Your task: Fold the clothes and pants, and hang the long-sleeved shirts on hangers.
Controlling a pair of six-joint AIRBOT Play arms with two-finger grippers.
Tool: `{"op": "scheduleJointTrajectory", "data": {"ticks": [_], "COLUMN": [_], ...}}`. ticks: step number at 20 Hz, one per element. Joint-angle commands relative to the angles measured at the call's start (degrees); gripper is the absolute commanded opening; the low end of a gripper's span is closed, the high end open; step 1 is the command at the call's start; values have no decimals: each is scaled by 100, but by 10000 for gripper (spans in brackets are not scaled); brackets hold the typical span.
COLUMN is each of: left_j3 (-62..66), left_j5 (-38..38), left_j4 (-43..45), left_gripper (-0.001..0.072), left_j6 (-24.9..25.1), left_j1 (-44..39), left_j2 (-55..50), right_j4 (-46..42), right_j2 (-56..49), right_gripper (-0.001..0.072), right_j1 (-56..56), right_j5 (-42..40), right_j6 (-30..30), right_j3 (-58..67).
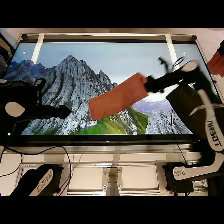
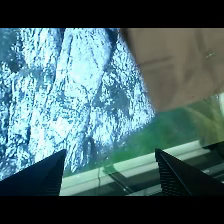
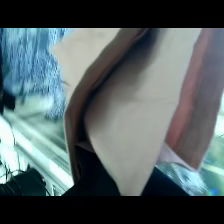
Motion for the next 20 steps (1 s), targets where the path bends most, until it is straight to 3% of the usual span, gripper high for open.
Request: {"op": "scheduleJointTrajectory", "data": {"ticks": [1,6,11,16,20], "left_j3": [2,4,4,4,4], "left_j5": [2,4,90,92,90], "left_j4": [9,9,7,7,7], "left_gripper": [636,636,636,637,637], "left_j6": [2,2,2,2,2], "left_j1": [4,4,4,4,4], "left_j2": [4,4,4,4,4], "right_j4": [-844,-1987,-2002,-2476,-3733], "right_j2": [345,809,920,778,551], "right_gripper": [1,2,3,3,3], "right_j1": [-977,-2914,-4623,-5071,-5254], "right_j5": [1064,1779,1818,1626,1742], "right_j6": [800,820,332,103,741], "right_j3": [970,1211,1198,1187,1187]}}
